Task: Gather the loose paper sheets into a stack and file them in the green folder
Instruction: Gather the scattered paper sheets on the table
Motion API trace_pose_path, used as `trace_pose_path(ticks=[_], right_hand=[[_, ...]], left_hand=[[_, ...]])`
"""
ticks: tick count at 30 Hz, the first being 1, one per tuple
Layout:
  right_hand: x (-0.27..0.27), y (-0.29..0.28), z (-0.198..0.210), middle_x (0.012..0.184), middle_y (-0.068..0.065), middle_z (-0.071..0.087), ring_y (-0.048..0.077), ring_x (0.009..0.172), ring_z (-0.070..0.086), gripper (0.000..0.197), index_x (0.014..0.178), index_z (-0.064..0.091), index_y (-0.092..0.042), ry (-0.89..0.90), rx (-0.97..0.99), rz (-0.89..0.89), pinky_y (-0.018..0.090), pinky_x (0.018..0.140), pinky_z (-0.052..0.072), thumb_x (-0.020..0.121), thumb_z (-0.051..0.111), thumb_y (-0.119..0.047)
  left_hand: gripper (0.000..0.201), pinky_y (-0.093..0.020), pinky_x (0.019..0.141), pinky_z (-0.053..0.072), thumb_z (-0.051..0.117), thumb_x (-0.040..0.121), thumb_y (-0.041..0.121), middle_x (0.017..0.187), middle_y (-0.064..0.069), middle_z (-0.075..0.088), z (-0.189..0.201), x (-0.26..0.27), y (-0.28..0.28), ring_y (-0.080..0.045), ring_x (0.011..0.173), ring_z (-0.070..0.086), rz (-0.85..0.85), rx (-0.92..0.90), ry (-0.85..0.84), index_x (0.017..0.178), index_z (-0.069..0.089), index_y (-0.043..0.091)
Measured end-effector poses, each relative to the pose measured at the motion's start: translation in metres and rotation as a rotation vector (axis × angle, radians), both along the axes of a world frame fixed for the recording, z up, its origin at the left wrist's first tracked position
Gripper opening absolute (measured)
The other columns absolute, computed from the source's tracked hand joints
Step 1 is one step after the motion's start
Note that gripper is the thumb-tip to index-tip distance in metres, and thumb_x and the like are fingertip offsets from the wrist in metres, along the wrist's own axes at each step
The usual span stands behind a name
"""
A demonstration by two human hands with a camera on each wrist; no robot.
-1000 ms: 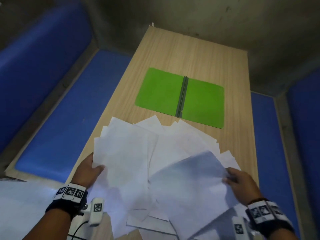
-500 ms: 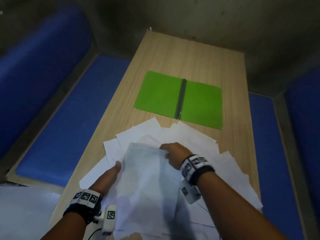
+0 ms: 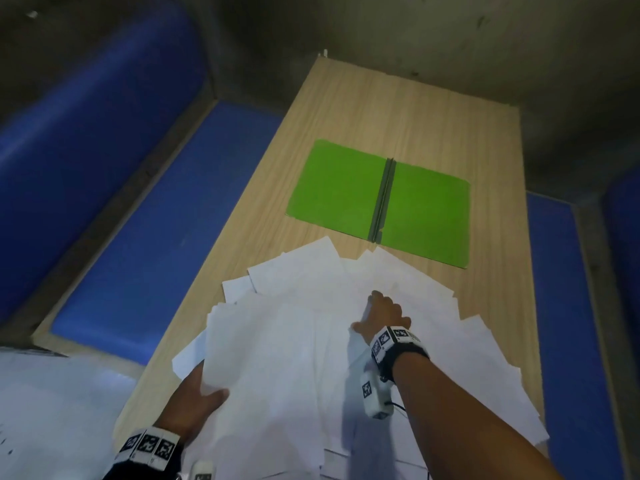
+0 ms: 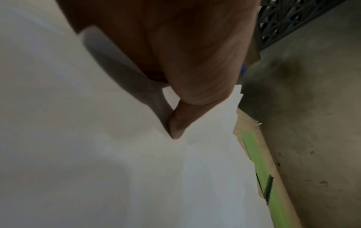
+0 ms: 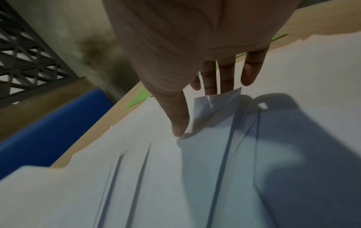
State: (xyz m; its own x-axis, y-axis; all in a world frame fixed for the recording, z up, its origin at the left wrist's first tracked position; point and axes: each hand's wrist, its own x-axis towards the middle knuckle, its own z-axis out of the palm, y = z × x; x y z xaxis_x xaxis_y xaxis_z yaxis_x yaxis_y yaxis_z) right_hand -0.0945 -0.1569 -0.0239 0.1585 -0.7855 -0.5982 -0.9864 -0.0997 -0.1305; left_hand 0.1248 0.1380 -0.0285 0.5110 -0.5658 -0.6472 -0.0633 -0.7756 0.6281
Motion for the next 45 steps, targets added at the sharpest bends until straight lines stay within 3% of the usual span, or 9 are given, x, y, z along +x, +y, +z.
trace_pose_path(ticks=[4, 9, 12, 18, 22, 29, 33, 40, 45], right_hand=[[0.005, 0.007, -0.009, 0.131, 0.003, 0.056, 0.028, 0.122, 0.051, 0.065, 0.131, 0.047, -0.021, -0.142, 0.083, -0.096, 0.041, 0.102, 0.035, 0.075, 0.077, -0.036], [-0.003, 0.005, 0.0, 0.09, 0.006, 0.063, 0.023, 0.082, 0.06, 0.021, 0.087, 0.062, -0.015, -0.414, 0.104, -0.203, 0.025, 0.068, 0.045, 0.075, 0.079, -0.017], [-0.03, -0.003, 0.027, 0.087, 0.006, 0.067, 0.022, 0.08, 0.062, 0.015, 0.085, 0.065, -0.018, -0.512, 0.063, -0.228, 0.027, 0.071, 0.045, 0.076, 0.076, -0.013], [-0.121, -0.015, 0.086, 0.093, 0.011, 0.074, 0.023, 0.083, 0.067, 0.017, 0.097, 0.071, -0.01, -0.649, -0.029, -0.275, 0.031, 0.073, 0.048, 0.081, 0.07, -0.002], [-0.169, -0.019, 0.115, 0.083, -0.007, 0.076, 0.017, 0.077, 0.069, 0.023, 0.098, 0.073, -0.013, -0.683, -0.025, -0.274, 0.031, 0.068, 0.052, 0.079, 0.072, 0.0], [-0.159, -0.003, 0.125, 0.072, -0.002, 0.073, -0.006, 0.058, 0.059, 0.009, 0.075, 0.071, -0.015, -0.674, 0.039, -0.109, 0.017, 0.059, 0.046, 0.075, 0.079, -0.012], [-0.137, 0.021, 0.083, 0.048, -0.011, 0.051, -0.002, 0.048, 0.045, 0.036, 0.056, 0.052, -0.007, -0.694, 0.023, -0.223, 0.011, 0.046, 0.036, 0.07, 0.084, -0.017], [-0.145, 0.071, 0.01, 0.116, 0.005, 0.064, 0.023, 0.108, 0.059, 0.039, 0.115, 0.06, -0.013, -0.576, 0.193, -0.382, 0.024, 0.086, 0.044, 0.08, 0.076, -0.022], [-0.156, 0.101, 0.006, 0.14, 0.011, 0.05, 0.026, 0.119, 0.051, 0.05, 0.138, 0.045, -0.012, -0.476, 0.244, -0.486, 0.027, 0.093, 0.038, 0.092, 0.062, -0.024]], left_hand=[[0.065, -0.035, 0.096, 0.041, 0.072, 0.09, 0.001, 0.12, -0.002, 0.061, -0.008, 0.0, 0.005, -0.023, 0.111, 0.056, 0.026, 0.03, -0.002, 0.149, 0.047, 0.013], [0.056, -0.036, 0.091, 0.044, 0.074, 0.089, 0.005, 0.116, -0.003, 0.065, -0.003, 0.009, 0.002, -0.026, 0.108, 0.061, 0.061, -0.016, 0.014, 0.133, 0.048, 0.03], [0.066, -0.045, 0.098, 0.05, 0.079, 0.081, 0.019, 0.121, -0.004, 0.069, 0.002, 0.03, 0.006, -0.029, 0.113, 0.065, 0.125, -0.061, 0.024, 0.14, 0.05, 0.029], [0.071, -0.051, 0.106, 0.047, 0.081, 0.081, 0.007, 0.127, -0.01, 0.068, 0.013, 0.07, 0.016, -0.034, 0.122, 0.063, 0.257, -0.141, -0.063, 0.145, 0.053, 0.014], [0.062, -0.046, 0.1, 0.046, 0.076, 0.089, 0.004, 0.129, -0.007, 0.066, 0.024, 0.071, 0.0, -0.029, 0.117, 0.061, 0.184, -0.172, -0.08, 0.145, 0.052, 0.014], [0.05, -0.035, 0.073, 0.063, 0.058, 0.091, -0.02, 0.111, -0.012, 0.08, 0.034, 0.011, -0.059, -0.024, 0.086, 0.079, 0.089, -0.176, 0.297, 0.125, 0.063, 0.018], [0.033, -0.039, 0.08, 0.063, 0.066, 0.098, 0.008, 0.114, -0.002, 0.081, 0.037, -0.039, -0.075, -0.023, 0.1, 0.078, -0.024, -0.189, 0.421, 0.122, 0.07, 0.03], [0.044, -0.043, 0.096, 0.059, 0.073, 0.094, 0.017, 0.13, 0.001, 0.073, -0.005, -0.068, -0.048, -0.021, 0.115, 0.071, 0.095, -0.046, 0.553, 0.135, 0.064, 0.029], [0.069, -0.034, 0.096, 0.058, 0.087, 0.073, 0.016, 0.126, 0.01, 0.076, -0.021, -0.066, -0.023, -0.013, 0.12, 0.068, -0.042, 0.005, 0.453, 0.137, 0.064, 0.029]])
